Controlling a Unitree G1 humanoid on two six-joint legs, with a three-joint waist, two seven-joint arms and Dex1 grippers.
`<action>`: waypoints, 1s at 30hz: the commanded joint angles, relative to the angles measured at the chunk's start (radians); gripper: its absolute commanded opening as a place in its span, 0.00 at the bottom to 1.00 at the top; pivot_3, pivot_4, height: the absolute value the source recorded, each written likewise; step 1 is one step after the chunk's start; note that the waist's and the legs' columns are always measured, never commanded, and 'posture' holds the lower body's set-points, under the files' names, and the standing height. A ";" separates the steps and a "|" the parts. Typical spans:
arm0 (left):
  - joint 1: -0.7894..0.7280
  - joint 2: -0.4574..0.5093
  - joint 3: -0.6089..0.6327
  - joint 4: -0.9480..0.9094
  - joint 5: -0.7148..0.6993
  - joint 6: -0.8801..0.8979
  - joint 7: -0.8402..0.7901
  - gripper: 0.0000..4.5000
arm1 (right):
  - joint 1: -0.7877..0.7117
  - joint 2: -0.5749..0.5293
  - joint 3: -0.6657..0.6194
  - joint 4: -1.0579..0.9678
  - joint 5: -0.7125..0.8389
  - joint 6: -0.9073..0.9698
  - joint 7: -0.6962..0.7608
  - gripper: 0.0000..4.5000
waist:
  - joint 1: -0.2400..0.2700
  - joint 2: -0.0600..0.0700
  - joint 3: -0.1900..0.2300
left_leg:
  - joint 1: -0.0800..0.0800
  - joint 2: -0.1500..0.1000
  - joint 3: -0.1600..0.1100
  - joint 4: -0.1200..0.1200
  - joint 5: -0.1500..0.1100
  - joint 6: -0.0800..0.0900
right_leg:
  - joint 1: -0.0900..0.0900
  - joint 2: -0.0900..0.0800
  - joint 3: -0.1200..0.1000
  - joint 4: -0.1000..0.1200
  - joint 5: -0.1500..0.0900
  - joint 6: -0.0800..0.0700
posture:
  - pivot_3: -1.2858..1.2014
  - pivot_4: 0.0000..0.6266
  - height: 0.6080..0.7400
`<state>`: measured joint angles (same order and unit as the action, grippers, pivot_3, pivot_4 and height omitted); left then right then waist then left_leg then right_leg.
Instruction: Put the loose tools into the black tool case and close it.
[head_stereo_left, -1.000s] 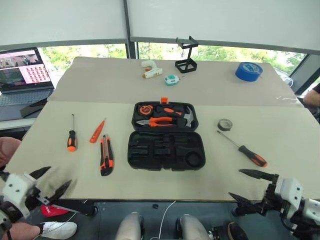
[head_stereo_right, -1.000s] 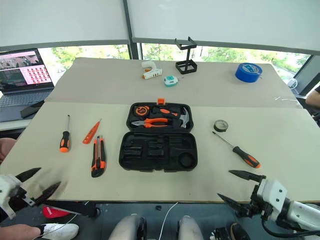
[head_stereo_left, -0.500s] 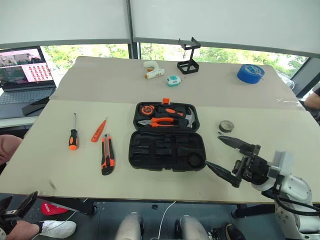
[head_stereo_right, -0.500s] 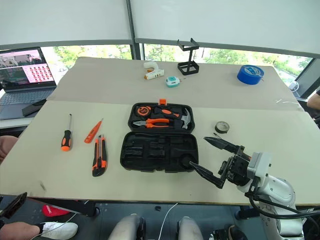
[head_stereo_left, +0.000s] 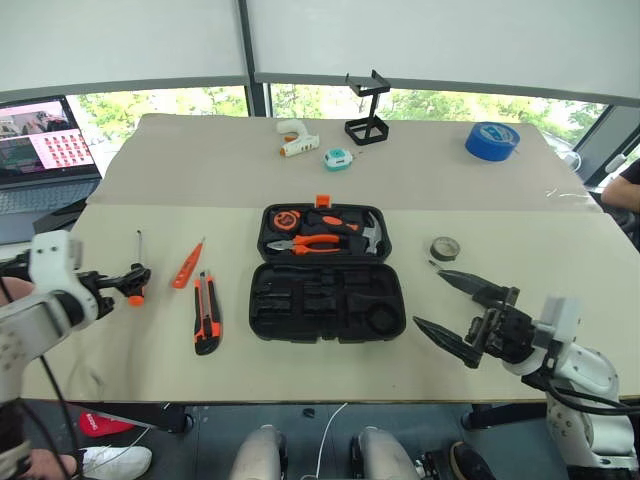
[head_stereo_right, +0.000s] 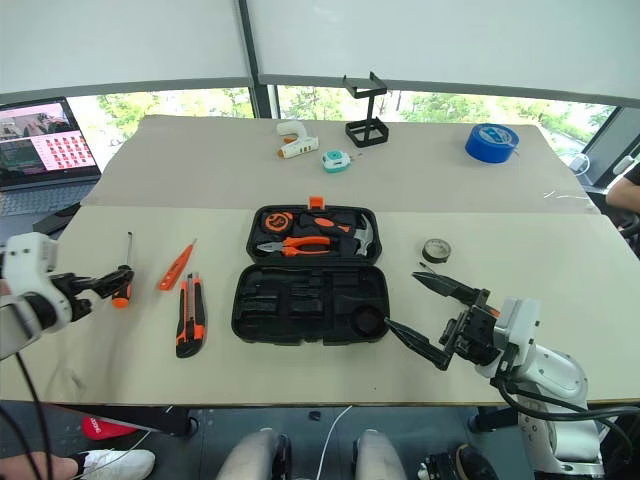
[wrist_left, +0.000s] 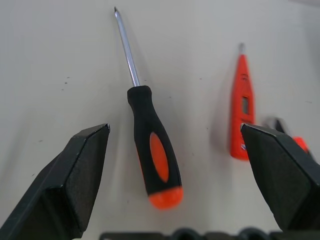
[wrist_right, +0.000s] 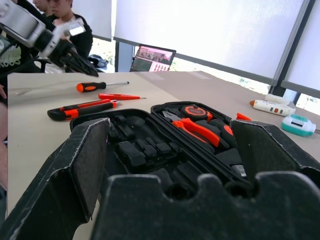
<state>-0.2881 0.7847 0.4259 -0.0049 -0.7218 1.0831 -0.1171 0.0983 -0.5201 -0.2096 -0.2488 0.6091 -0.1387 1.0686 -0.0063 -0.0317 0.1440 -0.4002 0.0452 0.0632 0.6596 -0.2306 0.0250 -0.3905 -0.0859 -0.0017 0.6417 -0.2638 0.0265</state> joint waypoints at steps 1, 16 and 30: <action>-0.066 -0.039 -0.044 0.075 0.087 -0.049 0.021 1.00 | 0.013 0.010 -0.010 -0.021 -0.004 -0.035 0.001 0.99 | 0.000 0.000 0.000 | 0.000 0.000 0.000 0.000 0.000 0.000 | 0.000 0.000 0.001 0.000 0.000 0.000 | 0.52 0.24 1.00; -0.023 -0.063 0.099 0.004 0.125 -0.159 -0.125 0.19 | 0.087 -0.008 -0.050 -0.021 -0.044 -0.087 -0.003 1.00 | 0.007 0.000 0.000 | 0.002 0.000 0.003 0.000 0.000 -0.001 | 0.000 -0.004 0.003 0.001 0.000 0.000 | 0.52 0.24 1.00; -0.235 0.054 -0.573 0.006 0.514 -0.955 -1.020 0.19 | 0.038 -0.148 -0.183 0.060 0.014 -0.025 0.036 1.00 | 0.025 0.004 0.001 | -0.004 -0.002 0.013 0.001 0.003 0.002 | -0.003 -0.006 0.003 -0.002 0.001 -0.001 | 0.52 0.24 1.00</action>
<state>-0.4566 0.8540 -0.0758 -0.0372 -0.3000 0.2129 -1.1058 0.1549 -0.6532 -0.3730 -0.1670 0.6099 -0.1726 1.1091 0.0185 -0.0273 0.1449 -0.4049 0.0426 0.0774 0.6606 -0.2272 0.0270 -0.3941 -0.0904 0.0023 0.6393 -0.2623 0.0274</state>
